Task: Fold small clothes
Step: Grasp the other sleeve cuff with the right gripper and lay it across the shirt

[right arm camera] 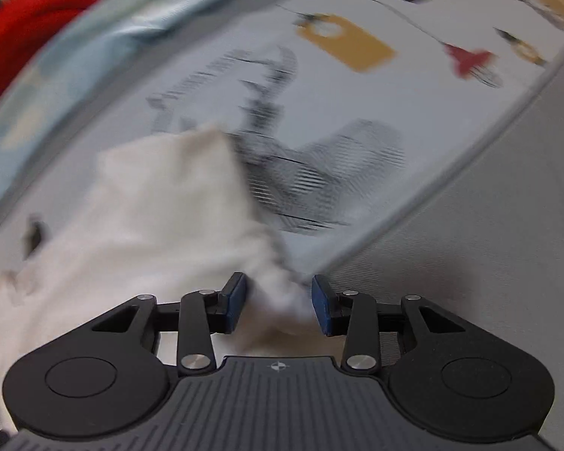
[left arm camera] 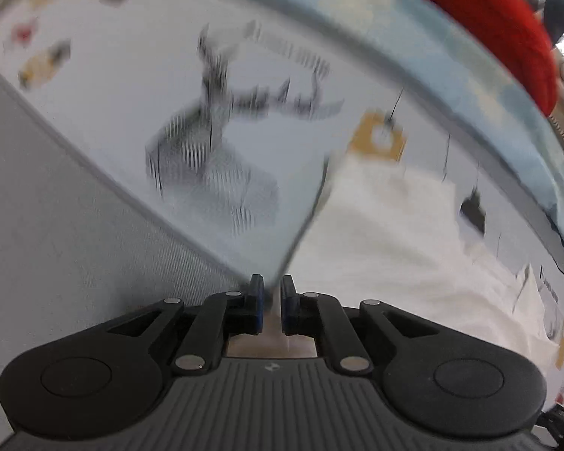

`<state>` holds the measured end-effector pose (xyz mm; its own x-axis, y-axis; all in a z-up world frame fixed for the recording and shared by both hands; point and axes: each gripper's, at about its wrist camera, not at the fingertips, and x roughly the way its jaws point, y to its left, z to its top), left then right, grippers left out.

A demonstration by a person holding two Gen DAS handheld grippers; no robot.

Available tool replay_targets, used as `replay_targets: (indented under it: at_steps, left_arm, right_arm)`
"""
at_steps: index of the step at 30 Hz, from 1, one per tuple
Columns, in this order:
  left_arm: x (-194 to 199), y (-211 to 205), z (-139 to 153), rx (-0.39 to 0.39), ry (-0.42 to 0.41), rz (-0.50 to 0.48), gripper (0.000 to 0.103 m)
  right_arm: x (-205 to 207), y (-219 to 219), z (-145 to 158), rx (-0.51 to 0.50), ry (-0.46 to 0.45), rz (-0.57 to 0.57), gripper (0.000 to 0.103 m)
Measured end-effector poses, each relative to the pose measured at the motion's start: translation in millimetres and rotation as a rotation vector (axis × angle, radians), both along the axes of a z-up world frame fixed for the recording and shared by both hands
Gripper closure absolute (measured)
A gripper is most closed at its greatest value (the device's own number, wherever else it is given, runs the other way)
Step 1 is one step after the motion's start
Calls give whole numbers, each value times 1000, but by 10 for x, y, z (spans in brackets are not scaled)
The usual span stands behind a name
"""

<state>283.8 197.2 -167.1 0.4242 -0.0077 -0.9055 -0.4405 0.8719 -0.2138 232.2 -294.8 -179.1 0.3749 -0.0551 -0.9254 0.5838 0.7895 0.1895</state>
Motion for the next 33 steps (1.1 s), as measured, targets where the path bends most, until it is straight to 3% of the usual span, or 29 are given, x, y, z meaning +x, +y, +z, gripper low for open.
replay_targets:
  at_steps: [3, 5, 8, 10, 12, 15, 25, 26, 27, 33]
  left_arm:
    - [-23, -16, 179, -9, -107, -22, 92]
    - [-3, -26, 135, -35, -109, -43, 92]
    - [71, -9, -213, -156, 5, -41, 88]
    - [50, 24, -476, -216, 95, -5, 92]
    - [53, 3, -448, -199, 91, -10, 92]
    - [88, -92, -312, -137, 52, -57, 80]
    - [155, -99, -412, -162, 87, -66, 80]
    - [167, -100, -421, -161, 89, -68, 80]
    - [168, -105, -413, -160, 89, -71, 80]
    - [208, -156, -372, -150, 77, -103, 80]
  right_arm:
    - [-44, -83, 14, 10, -1, -63, 54]
    - [-52, -48, 112, -54, -29, -75, 54]
    - [-78, -23, 260, -130, -97, -109, 54]
    - [-82, -60, 350, -116, -177, -128, 54]
    - [-21, -64, 382, -72, -244, -97, 54]
    - [94, -98, 302, 5, -302, -21, 53]
    - [416, -149, -154, 101, -259, 81, 51]
    - [442, -141, -171, 89, -260, 94, 62]
    - [477, -129, -182, 78, -268, 115, 90]
    - [509, -191, -21, 11, -400, 93, 94]
